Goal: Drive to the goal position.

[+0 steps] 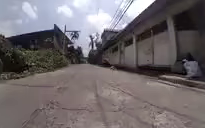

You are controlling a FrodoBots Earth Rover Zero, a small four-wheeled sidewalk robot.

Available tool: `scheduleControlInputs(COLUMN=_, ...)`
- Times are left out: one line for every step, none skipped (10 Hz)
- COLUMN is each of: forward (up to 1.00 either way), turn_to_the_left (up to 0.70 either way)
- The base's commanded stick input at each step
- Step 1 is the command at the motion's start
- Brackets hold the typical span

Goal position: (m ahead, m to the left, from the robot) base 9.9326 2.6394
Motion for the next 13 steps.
scheduleControlInputs(forward=0.98, turn_to_the_left=0.00)
scheduleControlInputs(forward=0.98, turn_to_the_left=0.00)
scheduleControlInputs(forward=0.98, turn_to_the_left=0.00)
scheduleControlInputs(forward=0.98, turn_to_the_left=0.00)
scheduleControlInputs(forward=0.98, turn_to_the_left=0.00)
scheduleControlInputs(forward=0.98, turn_to_the_left=0.00)
scheduleControlInputs(forward=0.98, turn_to_the_left=0.00)
scheduleControlInputs(forward=0.98, turn_to_the_left=0.00)
scheduleControlInputs(forward=0.98, turn_to_the_left=0.00)
scheduleControlInputs(forward=0.98, turn_to_the_left=0.00)
scheduleControlInputs(forward=0.98, turn_to_the_left=0.00)
scheduleControlInputs(forward=0.98, turn_to_the_left=0.00)
scheduleControlInputs(forward=0.98, turn_to_the_left=0.00)
